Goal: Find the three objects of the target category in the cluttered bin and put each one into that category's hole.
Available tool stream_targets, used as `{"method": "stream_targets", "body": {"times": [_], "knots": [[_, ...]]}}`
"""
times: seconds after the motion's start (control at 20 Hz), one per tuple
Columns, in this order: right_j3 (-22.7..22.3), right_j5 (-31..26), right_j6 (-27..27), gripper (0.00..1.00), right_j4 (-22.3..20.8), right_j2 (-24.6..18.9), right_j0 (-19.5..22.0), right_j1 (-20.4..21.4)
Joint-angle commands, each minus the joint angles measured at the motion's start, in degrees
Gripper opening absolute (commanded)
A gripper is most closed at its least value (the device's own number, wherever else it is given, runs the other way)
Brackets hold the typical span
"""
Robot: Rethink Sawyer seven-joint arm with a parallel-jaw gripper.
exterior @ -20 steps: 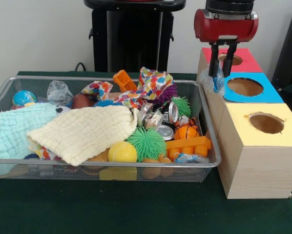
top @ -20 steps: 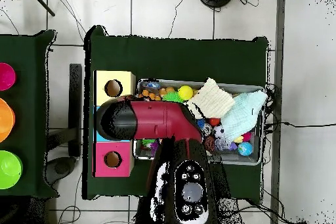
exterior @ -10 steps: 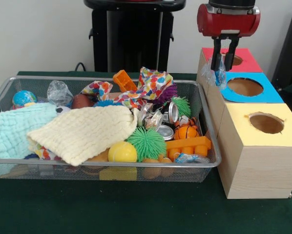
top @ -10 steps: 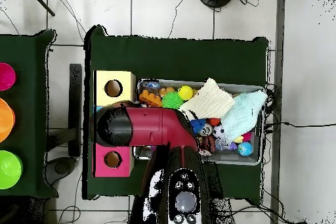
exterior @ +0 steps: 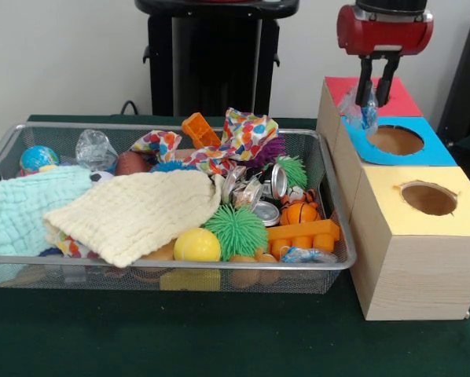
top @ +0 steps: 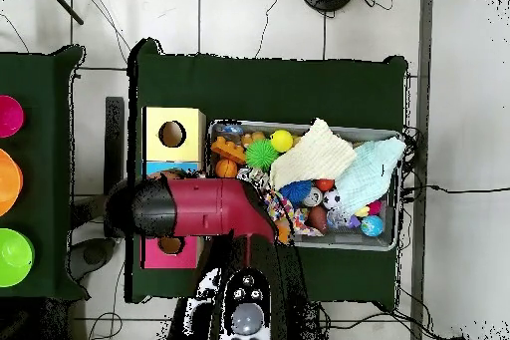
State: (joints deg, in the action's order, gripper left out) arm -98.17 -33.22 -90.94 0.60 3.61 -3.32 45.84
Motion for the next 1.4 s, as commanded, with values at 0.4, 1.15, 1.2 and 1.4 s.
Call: {"method": "stream_targets", "body": {"times": [0.4,1.15,1.2,1.4], "knots": [[-4.06,-1.26,-16.82,0.0,4.74,2.19,-3.35,-2.57],[-4.76,3.86,-16.82,0.0,6.1,2.25,-3.95,-6.07],[-4.78,4.1,-16.89,0.0,6.18,2.24,-4.01,-6.26],[-5.21,4.96,-17.54,0.0,6.52,2.47,-4.67,-6.59]]}}
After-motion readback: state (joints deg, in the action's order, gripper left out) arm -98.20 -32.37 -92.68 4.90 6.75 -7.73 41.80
